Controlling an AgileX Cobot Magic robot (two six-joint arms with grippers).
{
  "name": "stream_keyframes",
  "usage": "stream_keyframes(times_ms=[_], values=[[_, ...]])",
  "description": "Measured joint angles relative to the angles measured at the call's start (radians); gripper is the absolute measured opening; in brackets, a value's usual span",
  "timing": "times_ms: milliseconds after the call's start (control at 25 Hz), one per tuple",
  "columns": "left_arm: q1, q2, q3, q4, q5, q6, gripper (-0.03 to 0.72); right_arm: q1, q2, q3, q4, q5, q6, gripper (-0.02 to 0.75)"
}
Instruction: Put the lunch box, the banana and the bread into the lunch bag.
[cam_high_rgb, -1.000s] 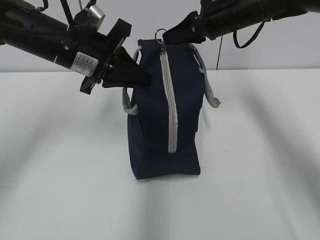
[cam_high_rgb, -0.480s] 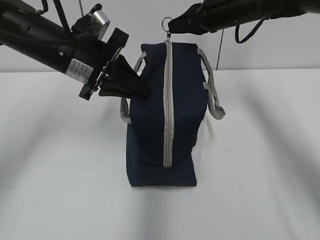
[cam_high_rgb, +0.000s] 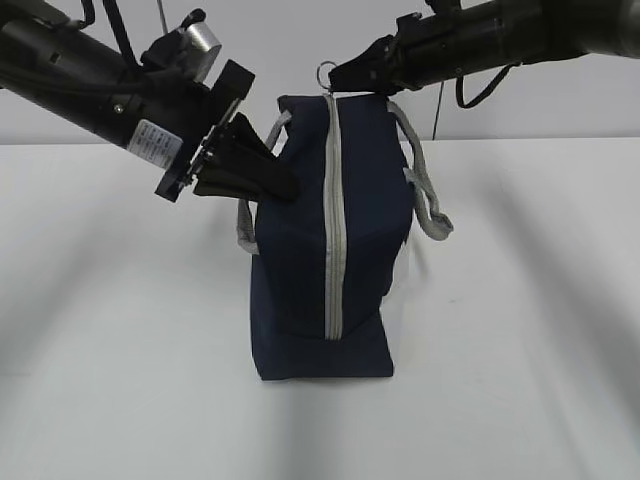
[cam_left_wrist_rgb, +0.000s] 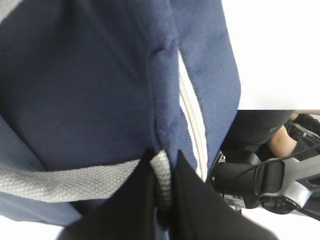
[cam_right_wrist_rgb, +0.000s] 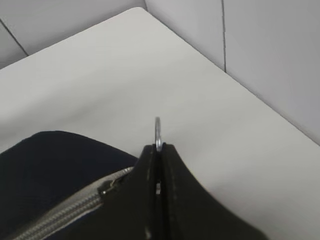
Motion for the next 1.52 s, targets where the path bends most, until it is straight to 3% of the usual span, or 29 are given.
stream_keyframes(times_ms=[440,880,960,1200,1360,1520], values=[[-0.016,-0.012,-0.002,0.072,0.003,-0.005,0.026,0.000,0.133,-0.198,-0.003,0.066,-0.012,-0.016],[-0.009,-0.012,-0.002,0.083,0.015,-0.027,0.037,-0.020,0.177,-0.252,-0.026,0.137,0.004,-0.016],[0.005,-0.014,-0.002,0.083,0.025,-0.051,0.095,-0.032,0.177,-0.277,-0.026,0.186,-0.006,-0.016],[0.060,-0.020,-0.020,0.036,0.037,-0.122,0.494,-0.045,0.177,-0.312,-0.045,0.240,-0.036,-0.016],[0.074,-0.020,-0.074,-0.016,0.005,-0.186,0.550,-0.045,0.179,-0.312,-0.076,0.242,-0.045,-0.016],[0.074,-0.016,-0.130,-0.022,-0.107,-0.247,0.504,-0.045,0.179,-0.312,-0.106,0.243,-0.049,-0.016]])
